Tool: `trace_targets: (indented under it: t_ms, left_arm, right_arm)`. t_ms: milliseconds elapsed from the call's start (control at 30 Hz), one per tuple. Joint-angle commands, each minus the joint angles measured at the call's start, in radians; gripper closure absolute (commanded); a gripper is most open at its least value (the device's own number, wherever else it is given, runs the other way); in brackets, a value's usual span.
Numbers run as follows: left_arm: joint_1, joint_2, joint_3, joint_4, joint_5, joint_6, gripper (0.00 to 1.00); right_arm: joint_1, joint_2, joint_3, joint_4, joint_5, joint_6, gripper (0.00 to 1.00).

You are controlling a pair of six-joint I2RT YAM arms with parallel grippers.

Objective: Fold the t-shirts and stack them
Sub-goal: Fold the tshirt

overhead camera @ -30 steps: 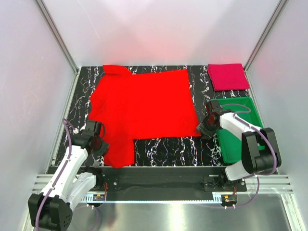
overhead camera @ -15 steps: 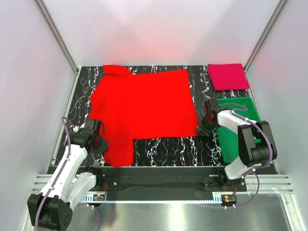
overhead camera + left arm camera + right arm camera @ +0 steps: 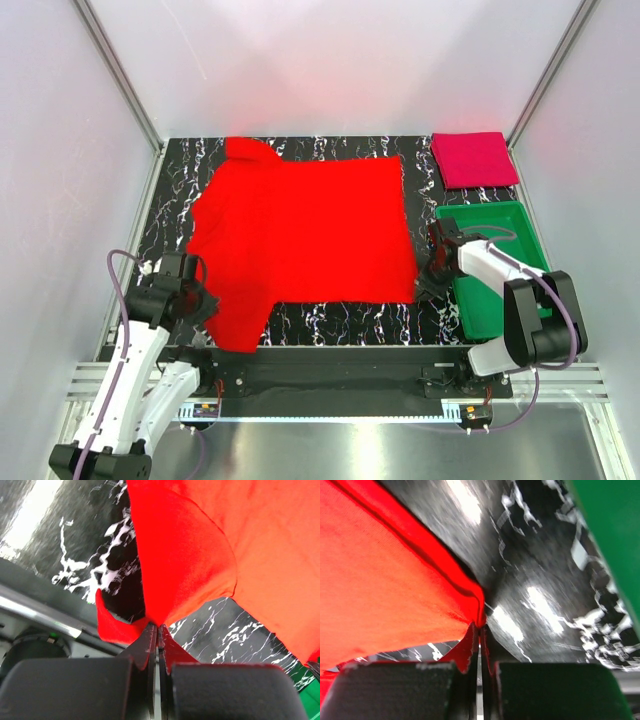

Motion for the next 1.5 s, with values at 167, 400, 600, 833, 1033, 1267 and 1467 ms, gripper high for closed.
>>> trace_targets:
  t_ms: [167,400,600,833,1033,1267,1467]
  left_arm:
    - [0.002,-0.056,0.081,-0.142,0.024,-0.01,1.0]
    - [0.002,0.103,0.169,-0.025,-0.012,0.055,1.0]
    - [0.002,0.388,0.367,0.119,-0.056,0.165,1.0]
    - [0.003,0.585,0.566,0.171,-0.104,0.231,1.0]
    - [0.003,0.686,0.638,0.21,-0.105,0.269,1.0]
    - [0.032,0.781,0.715,0.208,-0.11,0.32,1.0]
    - [0.077,0.835,0.744,0.213,-0.085,0.351,1.0]
  right_arm:
    - [0.003,-0.112,-0.012,-0.131,-0.037,-0.056,1.0]
    - [0.003,-0.043,0.108,-0.162,-0.04,-0.118,1.0]
    - [-0.005,0.101,0.306,-0.212,-0.052,-0.165,1.0]
    - [-0.049,0.273,0.506,-0.281,-0.08,-0.214,1.0]
    - [-0.078,0.359,0.604,-0.301,-0.09,-0.24,1.0]
    - [-0.085,0.442,0.695,-0.301,-0.117,-0.248,1.0]
    - [-0.088,0.499,0.771,-0.304,-0.123,-0.245,1.0]
